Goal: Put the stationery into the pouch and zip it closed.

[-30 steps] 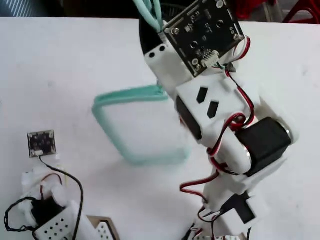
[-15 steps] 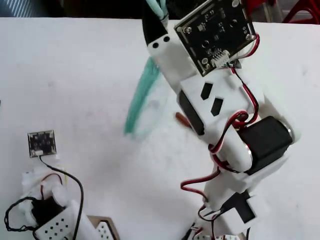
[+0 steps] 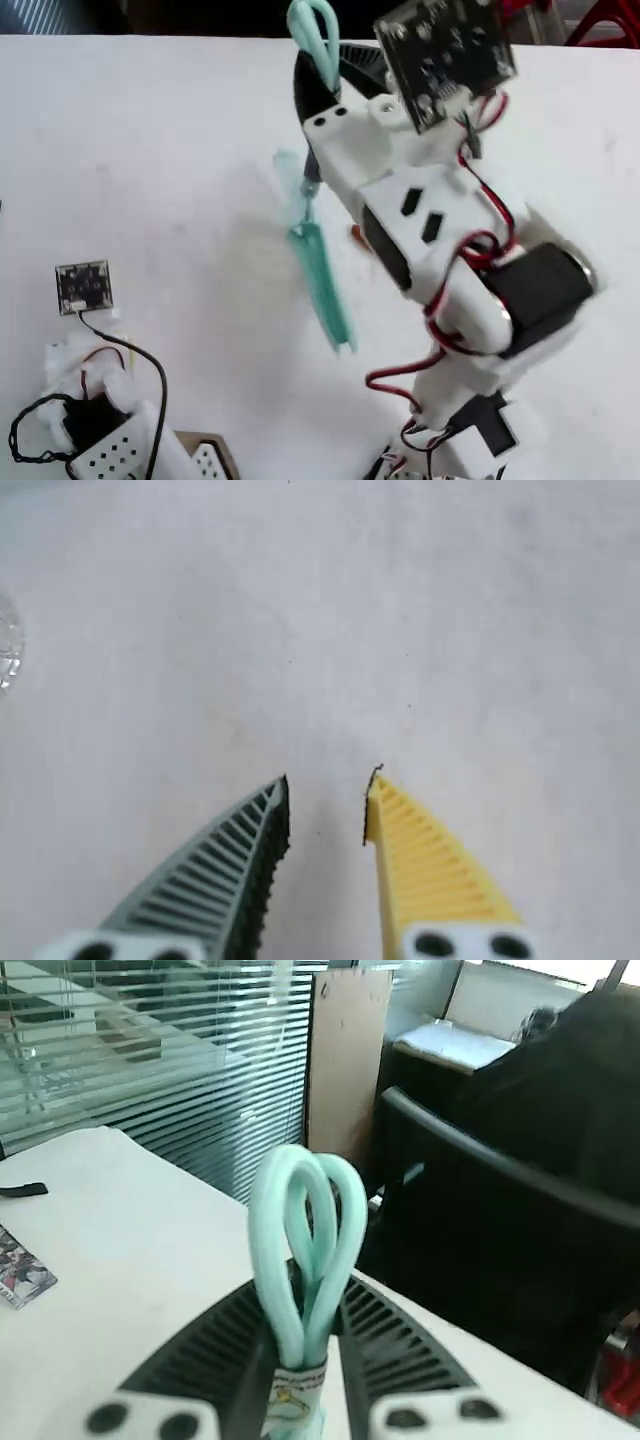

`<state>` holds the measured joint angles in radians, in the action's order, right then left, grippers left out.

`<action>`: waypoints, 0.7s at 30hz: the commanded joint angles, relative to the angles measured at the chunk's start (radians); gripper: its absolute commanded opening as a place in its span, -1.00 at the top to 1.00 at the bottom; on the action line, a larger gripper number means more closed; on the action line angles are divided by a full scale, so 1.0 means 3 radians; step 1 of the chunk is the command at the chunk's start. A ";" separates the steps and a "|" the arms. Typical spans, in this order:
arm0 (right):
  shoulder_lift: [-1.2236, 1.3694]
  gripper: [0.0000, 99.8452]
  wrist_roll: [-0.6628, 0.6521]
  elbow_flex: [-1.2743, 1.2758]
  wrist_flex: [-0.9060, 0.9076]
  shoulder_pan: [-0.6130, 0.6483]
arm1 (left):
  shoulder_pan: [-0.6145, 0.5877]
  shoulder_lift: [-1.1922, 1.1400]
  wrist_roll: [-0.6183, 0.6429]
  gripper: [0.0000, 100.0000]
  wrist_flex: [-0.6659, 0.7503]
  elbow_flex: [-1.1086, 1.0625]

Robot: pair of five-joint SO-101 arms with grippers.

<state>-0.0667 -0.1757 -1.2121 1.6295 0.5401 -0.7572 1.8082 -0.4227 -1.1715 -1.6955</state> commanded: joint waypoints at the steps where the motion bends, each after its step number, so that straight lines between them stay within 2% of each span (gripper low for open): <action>1: 0.0008 0.96 0.0072 0.0066 0.0038 0.0013 | 0.0084 0.0049 -0.0010 0.69 0.0020 0.0138; 8: -0.0003 0.96 0.0046 0.0092 0.0253 0.0591 | 0.0596 0.0049 -0.0010 0.69 0.0077 0.0573; 12: -0.0018 0.96 0.0046 0.0056 0.0253 0.0642 | 0.0990 0.0049 0.0051 0.69 0.0128 0.0629; 18: -0.0003 0.96 0.0046 0.0092 0.0279 0.0652 | 0.1598 0.0049 0.0951 0.69 0.0527 0.0639; 21: 0.0013 0.96 0.0041 0.0092 0.0279 0.0642 | 0.1972 0.0049 0.1222 0.69 0.0568 0.0747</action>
<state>-0.0606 -0.1634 -1.1830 1.6909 0.7319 -0.3030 1.8174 -0.1695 -1.0472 -1.5604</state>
